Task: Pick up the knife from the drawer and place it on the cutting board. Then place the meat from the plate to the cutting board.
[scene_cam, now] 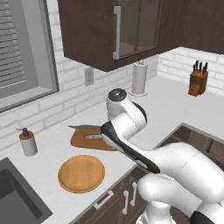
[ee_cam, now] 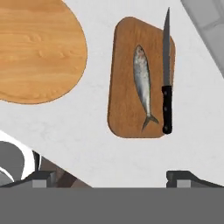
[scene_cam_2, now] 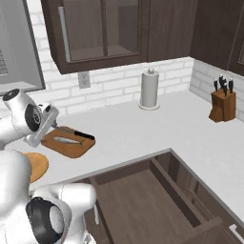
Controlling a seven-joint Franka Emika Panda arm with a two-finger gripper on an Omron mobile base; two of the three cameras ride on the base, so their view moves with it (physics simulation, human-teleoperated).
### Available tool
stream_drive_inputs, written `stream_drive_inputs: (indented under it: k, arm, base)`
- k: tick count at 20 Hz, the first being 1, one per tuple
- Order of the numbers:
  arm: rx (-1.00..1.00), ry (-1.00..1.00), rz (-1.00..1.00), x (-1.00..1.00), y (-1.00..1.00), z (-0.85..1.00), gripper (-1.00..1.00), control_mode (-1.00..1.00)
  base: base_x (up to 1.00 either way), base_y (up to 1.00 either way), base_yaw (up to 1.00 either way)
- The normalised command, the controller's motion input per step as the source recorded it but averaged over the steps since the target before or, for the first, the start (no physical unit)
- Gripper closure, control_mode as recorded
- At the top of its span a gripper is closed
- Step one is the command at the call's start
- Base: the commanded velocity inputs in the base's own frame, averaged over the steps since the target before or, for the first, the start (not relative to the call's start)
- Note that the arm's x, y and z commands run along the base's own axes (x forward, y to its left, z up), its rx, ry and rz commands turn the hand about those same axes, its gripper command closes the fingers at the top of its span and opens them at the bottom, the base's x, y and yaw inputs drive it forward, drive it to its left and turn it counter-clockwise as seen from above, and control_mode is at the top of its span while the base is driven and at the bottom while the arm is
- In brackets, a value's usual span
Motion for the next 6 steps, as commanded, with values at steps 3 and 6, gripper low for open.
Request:
stream_drive_inputs:
  k: [3, 6]
  arm:
    - [0.31, 0.0, 0.0, -0.48, -1.0, 0.6, -1.0, -1.0]
    - [0.38, -0.03, 0.0, -0.45, -0.95, 0.68, -1.0, -1.0]
  base:
    - [0.0, 0.0, 0.0]
    - [0.0, 0.0, 0.0]
